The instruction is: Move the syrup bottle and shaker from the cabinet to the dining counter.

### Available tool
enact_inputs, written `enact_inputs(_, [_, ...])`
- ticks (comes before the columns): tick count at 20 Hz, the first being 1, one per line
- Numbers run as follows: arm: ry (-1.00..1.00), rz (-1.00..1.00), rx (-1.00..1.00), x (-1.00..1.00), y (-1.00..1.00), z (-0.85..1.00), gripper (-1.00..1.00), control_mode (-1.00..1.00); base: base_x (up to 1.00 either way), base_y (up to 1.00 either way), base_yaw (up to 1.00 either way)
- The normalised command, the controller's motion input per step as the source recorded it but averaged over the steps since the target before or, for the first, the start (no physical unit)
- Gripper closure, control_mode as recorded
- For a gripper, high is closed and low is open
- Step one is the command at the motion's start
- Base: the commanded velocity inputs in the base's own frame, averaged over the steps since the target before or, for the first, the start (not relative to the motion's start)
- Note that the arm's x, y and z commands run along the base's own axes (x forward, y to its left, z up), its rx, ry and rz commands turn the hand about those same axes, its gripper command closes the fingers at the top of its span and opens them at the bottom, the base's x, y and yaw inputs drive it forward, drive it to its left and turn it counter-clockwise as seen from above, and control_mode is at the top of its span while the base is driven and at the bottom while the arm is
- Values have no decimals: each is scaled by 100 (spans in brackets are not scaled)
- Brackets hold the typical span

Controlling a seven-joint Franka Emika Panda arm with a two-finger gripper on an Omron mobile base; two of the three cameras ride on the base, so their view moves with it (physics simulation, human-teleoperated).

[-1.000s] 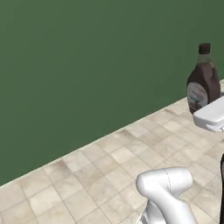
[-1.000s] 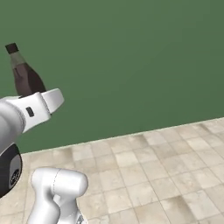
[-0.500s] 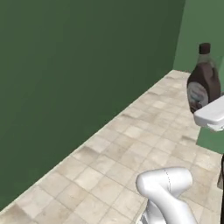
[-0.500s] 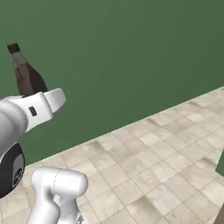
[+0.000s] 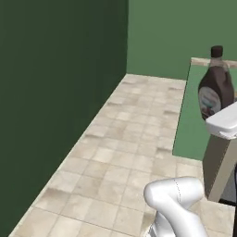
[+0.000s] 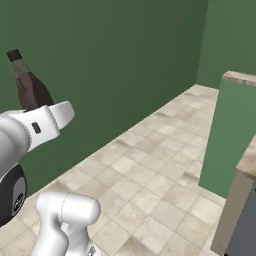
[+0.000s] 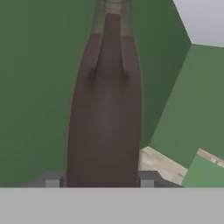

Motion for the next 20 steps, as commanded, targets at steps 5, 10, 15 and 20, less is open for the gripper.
enact_inputs(5, [0,0,0,0,0,0,100,100,100,42,-48])
enact_inputs(10, [0,0,0,0,0,0,100,100,95,78,-47])
enact_inputs(15, [0,0,0,0,0,0,100,100,87,84,-47])
enact_inputs(20, [0,0,0,0,0,0,100,100,92,87,-49])
